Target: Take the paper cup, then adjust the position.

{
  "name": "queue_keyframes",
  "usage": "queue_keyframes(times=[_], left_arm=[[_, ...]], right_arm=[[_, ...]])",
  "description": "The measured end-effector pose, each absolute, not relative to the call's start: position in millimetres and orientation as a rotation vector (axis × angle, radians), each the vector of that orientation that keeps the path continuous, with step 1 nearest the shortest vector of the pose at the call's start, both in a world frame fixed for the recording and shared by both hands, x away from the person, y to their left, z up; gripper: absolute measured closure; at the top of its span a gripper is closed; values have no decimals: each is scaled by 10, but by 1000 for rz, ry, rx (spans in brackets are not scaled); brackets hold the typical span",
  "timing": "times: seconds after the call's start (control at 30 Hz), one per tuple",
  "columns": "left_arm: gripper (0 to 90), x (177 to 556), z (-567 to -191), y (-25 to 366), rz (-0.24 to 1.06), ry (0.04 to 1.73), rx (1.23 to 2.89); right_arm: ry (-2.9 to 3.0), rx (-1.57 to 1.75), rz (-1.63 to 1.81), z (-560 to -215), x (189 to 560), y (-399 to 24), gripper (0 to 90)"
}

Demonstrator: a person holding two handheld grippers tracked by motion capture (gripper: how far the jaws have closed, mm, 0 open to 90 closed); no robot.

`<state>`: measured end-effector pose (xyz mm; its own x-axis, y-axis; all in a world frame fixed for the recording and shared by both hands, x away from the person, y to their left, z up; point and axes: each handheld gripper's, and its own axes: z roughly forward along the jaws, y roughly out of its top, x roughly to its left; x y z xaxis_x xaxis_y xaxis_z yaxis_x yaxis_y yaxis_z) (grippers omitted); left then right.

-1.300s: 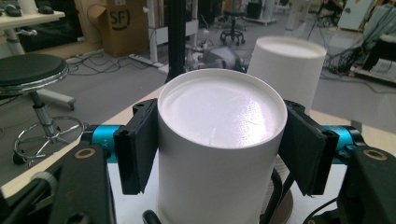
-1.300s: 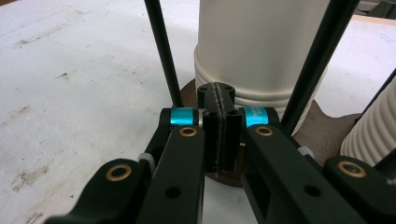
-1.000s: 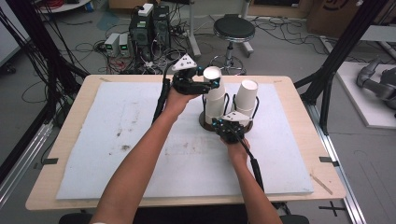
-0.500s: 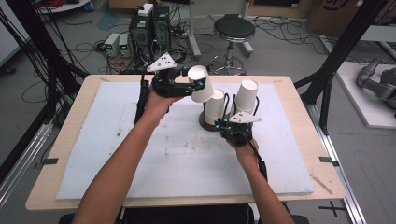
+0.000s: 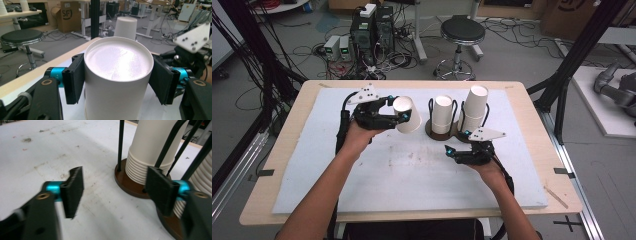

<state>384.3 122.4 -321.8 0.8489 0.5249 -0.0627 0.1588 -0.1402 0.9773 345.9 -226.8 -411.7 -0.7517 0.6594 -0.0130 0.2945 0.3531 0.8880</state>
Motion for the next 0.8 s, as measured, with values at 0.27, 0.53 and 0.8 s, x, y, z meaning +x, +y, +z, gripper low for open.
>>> queue_keyframes(times=[0.27,0.53,0.8], left_arm=[[345,3746,-3357,1279,344,528,1727],[345,3679,-3410,1314,349,523,1750],[345,3638,-3473,1294,339,512,1754]], right_arm=[[2238,795,1402,-4094,3423,-2306,220],[2252,752,1453,-4067,3395,-2341,220],[2256,731,1494,-4043,3365,-2351,220]])
